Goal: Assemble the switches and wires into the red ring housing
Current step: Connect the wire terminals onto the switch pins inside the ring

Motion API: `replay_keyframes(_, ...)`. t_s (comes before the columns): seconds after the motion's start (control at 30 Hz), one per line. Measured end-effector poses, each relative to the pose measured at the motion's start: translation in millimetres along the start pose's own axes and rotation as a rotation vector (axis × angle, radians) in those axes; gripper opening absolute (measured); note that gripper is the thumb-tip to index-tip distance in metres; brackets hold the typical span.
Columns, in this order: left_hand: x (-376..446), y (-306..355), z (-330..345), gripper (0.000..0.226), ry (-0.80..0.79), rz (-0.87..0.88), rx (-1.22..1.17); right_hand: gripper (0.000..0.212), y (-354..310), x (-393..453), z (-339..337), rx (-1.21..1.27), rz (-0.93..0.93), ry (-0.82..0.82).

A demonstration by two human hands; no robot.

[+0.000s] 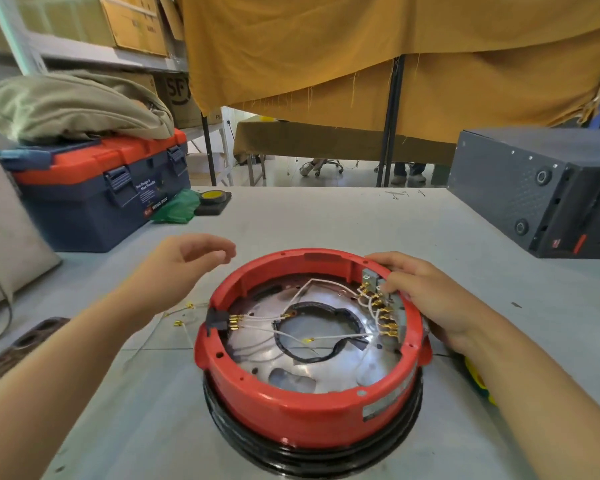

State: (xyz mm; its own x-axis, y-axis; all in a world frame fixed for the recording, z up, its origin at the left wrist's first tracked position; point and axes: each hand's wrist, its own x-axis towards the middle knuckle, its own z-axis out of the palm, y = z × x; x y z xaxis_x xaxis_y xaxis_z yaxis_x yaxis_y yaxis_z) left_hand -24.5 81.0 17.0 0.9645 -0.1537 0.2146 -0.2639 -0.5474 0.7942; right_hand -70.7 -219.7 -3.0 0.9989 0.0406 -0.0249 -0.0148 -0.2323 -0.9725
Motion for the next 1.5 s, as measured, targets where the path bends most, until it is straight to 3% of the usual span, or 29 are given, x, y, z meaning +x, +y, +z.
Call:
replay_keyframes(0.17, -1, -32, -20, 0.018, 0.045, -0.098, 0.149, 0.026, 1, 7, 2, -0.014, -0.021, 0.033)
replay_keyframes(0.33, 2, -54, -23, 0.012, -0.042, -0.133, 0.353, 0.023, -3, 16, 3, -0.105, -0.031, 0.051)
replay_keyframes(0.47, 4, -66, -20, 0.008, -0.038, -0.160, 0.294, 0.023, -10, 22, 5, -0.222, -0.012, 0.063)
replay_keyframes(0.6, 2, -74, -14, 0.013, 0.084, -0.158, 0.216, 0.009, -16, 30, 8, -0.329, -0.033, 0.098)
replay_keyframes(0.77, 4, -85, -21, 0.006, 0.257, -0.178, 0.294, 0.005, -15, 36, 14, -0.166, 0.015, 0.101)
replay_keyframes(1.27, 10, -86, -8, 0.014, 0.248, -0.234, 0.402, 0.005, -11, 35, 14, -0.109, 0.006, 0.094)
replay_keyframes(1.5, 3, -71, -10, 0.019, 0.313, -0.078, 0.359, 0.005, -10, 31, 15, -0.068, -0.005, 0.092)
